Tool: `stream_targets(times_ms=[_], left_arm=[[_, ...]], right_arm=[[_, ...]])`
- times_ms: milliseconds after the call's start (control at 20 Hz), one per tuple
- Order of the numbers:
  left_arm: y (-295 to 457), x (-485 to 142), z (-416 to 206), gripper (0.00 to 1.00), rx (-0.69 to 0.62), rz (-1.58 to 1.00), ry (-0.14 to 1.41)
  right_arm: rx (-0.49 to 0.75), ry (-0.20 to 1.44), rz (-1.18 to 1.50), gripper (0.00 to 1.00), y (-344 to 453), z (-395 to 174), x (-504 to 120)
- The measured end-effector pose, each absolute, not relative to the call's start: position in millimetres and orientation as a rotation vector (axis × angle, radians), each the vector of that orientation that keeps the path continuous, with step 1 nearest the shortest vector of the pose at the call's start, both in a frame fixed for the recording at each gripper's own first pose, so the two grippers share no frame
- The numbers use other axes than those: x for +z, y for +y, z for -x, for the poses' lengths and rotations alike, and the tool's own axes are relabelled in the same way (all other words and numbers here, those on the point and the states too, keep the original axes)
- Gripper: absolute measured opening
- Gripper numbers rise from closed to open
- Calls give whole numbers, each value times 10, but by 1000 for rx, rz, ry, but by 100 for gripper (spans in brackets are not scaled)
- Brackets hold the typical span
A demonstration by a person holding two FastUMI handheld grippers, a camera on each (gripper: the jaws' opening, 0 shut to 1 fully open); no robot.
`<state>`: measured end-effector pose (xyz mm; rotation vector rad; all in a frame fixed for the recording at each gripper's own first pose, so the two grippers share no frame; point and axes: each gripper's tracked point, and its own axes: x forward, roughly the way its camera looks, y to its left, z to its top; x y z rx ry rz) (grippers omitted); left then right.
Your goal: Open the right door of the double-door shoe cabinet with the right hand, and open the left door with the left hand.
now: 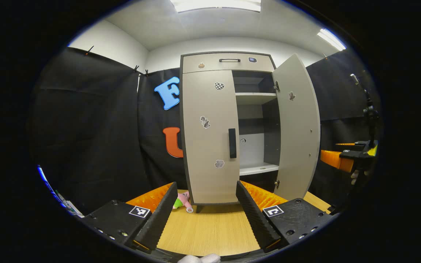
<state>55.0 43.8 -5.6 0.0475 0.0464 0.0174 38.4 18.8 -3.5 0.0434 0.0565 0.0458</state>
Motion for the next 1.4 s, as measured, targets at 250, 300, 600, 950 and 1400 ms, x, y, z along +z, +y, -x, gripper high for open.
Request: stream_targets(times_ms=[250, 300, 600, 950, 1400], left_arm=[[459, -86, -717, 96, 14, -42, 51], [448, -63, -781, 96, 10, -37, 50], [300, 125, -1507, 96, -16, -33, 0], [-102, 143, -2689, 96, -66, 2, -11], [-385, -13, -3872, 96, -67, 16, 20]], right_arm=[[99, 75, -32, 98, 478, -357, -129], [106, 74, -28, 96, 496, -372, -126], [116, 65, -30, 98, 461, -524, -6], [94, 67, -26, 97, 306, -718, 86], [58, 98, -10, 98, 188, -898, 11]])
